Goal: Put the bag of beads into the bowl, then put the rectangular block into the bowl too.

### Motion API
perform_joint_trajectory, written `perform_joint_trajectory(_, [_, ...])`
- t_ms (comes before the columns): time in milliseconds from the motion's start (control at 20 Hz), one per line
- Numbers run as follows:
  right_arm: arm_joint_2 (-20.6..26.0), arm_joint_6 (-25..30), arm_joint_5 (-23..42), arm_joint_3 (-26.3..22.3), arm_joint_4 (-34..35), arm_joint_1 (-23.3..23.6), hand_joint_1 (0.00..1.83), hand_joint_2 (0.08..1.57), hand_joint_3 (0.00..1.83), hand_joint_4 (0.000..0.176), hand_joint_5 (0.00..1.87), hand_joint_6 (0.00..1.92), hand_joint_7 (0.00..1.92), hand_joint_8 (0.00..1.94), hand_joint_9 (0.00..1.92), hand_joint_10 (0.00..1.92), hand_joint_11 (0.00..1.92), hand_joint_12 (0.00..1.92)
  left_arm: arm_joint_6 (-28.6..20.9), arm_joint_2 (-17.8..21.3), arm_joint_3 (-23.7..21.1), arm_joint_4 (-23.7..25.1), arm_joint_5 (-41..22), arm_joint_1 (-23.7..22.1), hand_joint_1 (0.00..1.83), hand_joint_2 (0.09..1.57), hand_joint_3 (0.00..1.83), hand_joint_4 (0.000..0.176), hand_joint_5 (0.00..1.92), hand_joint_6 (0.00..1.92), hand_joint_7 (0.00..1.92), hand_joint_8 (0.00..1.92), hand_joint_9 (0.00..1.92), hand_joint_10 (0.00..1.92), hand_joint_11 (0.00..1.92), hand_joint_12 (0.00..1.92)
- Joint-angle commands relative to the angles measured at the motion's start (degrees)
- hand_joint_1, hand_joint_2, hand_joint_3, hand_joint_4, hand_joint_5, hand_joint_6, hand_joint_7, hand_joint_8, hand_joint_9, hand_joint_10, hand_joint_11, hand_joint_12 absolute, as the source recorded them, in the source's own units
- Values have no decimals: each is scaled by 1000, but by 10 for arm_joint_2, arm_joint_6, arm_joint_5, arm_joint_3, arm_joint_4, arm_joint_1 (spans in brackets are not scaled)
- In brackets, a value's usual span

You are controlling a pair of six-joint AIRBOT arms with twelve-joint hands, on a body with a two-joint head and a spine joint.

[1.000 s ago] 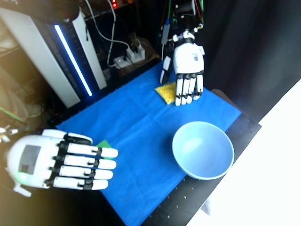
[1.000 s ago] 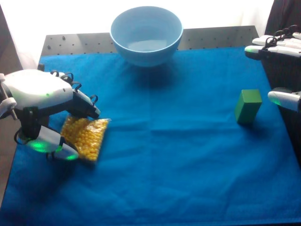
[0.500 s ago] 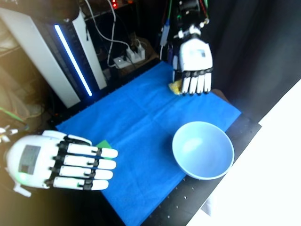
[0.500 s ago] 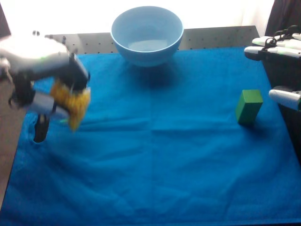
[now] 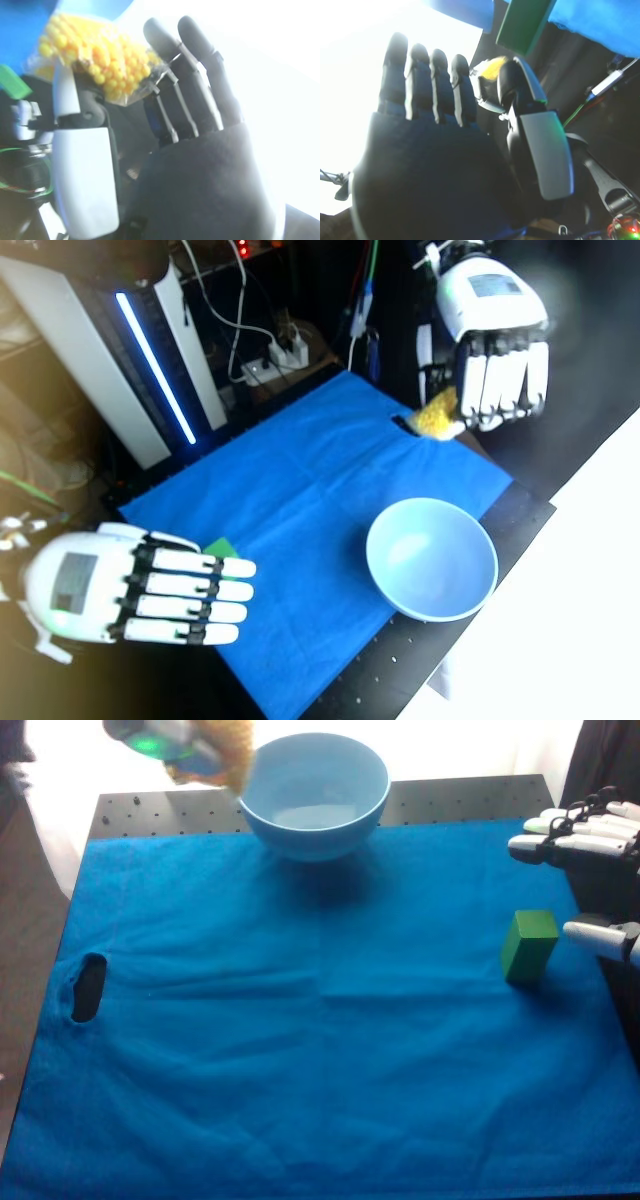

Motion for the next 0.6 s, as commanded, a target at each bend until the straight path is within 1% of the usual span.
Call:
perform_joint_trajectory(0, [-3,1,67,6,17,6,756,1349,0,11,327,1,231,3,160,2,0,512,1,-19,20,-14,-52,-8,1230,1120,0,0,944,927,1003,1097,947,864,664,1478])
perform_joint_trajectory(50, [-5,1,67,8,14,8,771,1344,0,16,329,1,224,2,148,2,0,458,2,-35,37,-23,-49,-8,1231,1116,0,0,955,911,1007,1087,943,903,697,1513])
perform_joint_trajectory(100, [-8,1,67,12,9,10,757,1339,0,11,333,1,242,5,170,8,0,491,7,-56,60,-45,-49,-8,1226,1119,1,0,941,941,1005,1076,959,928,766,1518])
perform_joint_trajectory(150, [-10,1,67,14,6,12,764,1328,0,10,344,2,260,3,192,7,0,505,41,-81,84,-107,-61,-2,1247,1136,1,0,951,816,948,1276,999,1321,908,1745])
perform_joint_trajectory(200, [-11,1,67,14,5,13,764,1328,0,10,344,2,260,3,192,7,0,505,60,-98,101,-151,-71,3,1247,1136,1,0,951,816,948,1276,999,1321,908,1745])
perform_joint_trajectory(250, [-11,1,68,14,5,13,800,1324,0,0,353,2,263,2,189,3,0,444,61,-110,115,-169,-77,6,1248,1136,1,0,921,873,971,1227,947,1287,843,1683])
perform_joint_trajectory(300, [-12,1,68,15,4,13,787,1318,0,13,359,3,255,0,169,0,0,433,61,-123,130,-183,-78,8,1239,1139,1,0,892,942,982,1181,920,1162,771,1573])
perform_joint_trajectory(350, [-14,1,68,18,2,14,789,1323,0,9,350,0,229,0,158,0,0,435,61,-132,143,-190,-74,9,1227,1146,1,0,893,950,952,1213,856,1081,691,1548])
perform_joint_trajectory(400, [-15,1,68,18,0,15,790,1342,4,0,327,0,221,0,172,4,0,461,61,-136,149,-190,-71,9,1225,1145,0,0,868,1005,976,1155,902,963,774,1430])
perform_joint_trajectory(450, [-16,1,68,19,0,16,762,1343,2,8,321,0,229,2,184,5,0,421,61,-139,153,-190,-68,9,1065,1092,0,0,739,421,800,554,752,699,535,1353])
perform_joint_trajectory(500, [-16,1,68,19,0,16,722,1341,1,22,325,1,232,1,153,4,0,315,61,-141,154,-189,-68,9,1008,1041,1,0,681,120,737,215,675,472,368,1291])
perform_joint_trajectory(550, [-16,1,68,19,0,16,685,1350,4,21,310,2,234,1,147,3,0,292,61,-143,156,-189,-67,9,889,971,0,102,484,23,537,46,519,184,154,1045])
